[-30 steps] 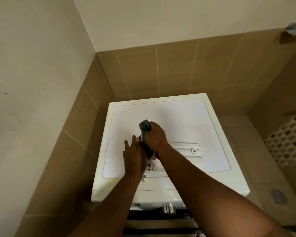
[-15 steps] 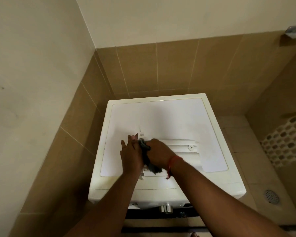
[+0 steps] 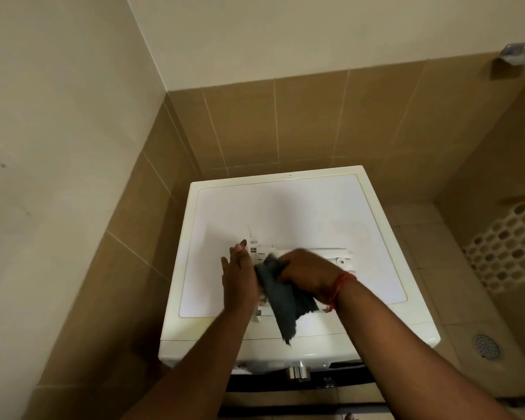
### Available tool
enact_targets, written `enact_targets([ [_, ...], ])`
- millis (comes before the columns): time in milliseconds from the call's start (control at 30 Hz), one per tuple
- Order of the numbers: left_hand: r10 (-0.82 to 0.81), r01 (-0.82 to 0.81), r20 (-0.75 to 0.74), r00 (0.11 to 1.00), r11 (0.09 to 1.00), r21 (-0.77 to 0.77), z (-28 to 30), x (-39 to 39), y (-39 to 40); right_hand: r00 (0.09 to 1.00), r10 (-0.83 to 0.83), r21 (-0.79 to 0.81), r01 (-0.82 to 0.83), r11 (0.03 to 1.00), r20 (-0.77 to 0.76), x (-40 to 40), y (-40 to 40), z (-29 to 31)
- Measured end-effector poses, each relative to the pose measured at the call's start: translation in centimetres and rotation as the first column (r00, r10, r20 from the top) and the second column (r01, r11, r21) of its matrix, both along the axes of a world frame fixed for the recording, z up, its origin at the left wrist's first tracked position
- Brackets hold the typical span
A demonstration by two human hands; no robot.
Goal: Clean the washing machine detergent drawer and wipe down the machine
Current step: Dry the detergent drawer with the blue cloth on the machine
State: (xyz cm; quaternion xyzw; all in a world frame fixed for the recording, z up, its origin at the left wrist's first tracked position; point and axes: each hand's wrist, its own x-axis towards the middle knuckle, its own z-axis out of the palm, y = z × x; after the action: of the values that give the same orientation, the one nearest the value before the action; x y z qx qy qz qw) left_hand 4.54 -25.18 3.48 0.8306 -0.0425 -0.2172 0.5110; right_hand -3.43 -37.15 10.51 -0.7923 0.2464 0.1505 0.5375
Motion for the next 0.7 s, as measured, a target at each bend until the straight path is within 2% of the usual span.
enact_targets([
  [67,-0.007,0.008,-0.011,1.0,1.0,0.013,-0.2,0.1,0.0,0.987,-0.12,-0.224,0.142,0.964,0.111,1.2,-0.8,-0.8],
  [100,-0.021,0.021,-0.003,1.0,0.999,0.033,-0.3,0.2,0.0,0.98,-0.1,-0.368,0.157,0.917,0.17,1.8,-0.8,-1.2],
  [167,-0.066,0.063,0.036,0.997,0.994,0.094,-0.4,0.3,0.0,0.975,0.069,-0.563,0.062,0.824,0.209,2.6,0.2,-2.5],
  [233,-0.074,0.069,0.043,0.996,0.991,0.114,-0.4,0.4,0.0,0.958,0.199,-0.639,-0.022,0.769,0.206,2.3,1.7,-4.1],
  [367,-0.054,0.052,0.016,0.998,0.994,0.096,-0.3,0.3,-0.2,0.938,0.255,-0.67,-0.033,0.742,0.237,-0.6,2.9,-5.4],
  [533,-0.034,0.04,-0.069,0.997,0.996,0.086,-0.2,0.3,-0.3,0.931,0.274,-0.599,-0.08,0.797,0.24,-2.3,2.9,-4.9],
  [700,-0.052,0.063,-0.127,0.99,0.994,0.084,-0.1,0.5,-0.5,0.943,0.122,-0.622,0.103,0.776,0.309,1.8,1.0,-4.4],
])
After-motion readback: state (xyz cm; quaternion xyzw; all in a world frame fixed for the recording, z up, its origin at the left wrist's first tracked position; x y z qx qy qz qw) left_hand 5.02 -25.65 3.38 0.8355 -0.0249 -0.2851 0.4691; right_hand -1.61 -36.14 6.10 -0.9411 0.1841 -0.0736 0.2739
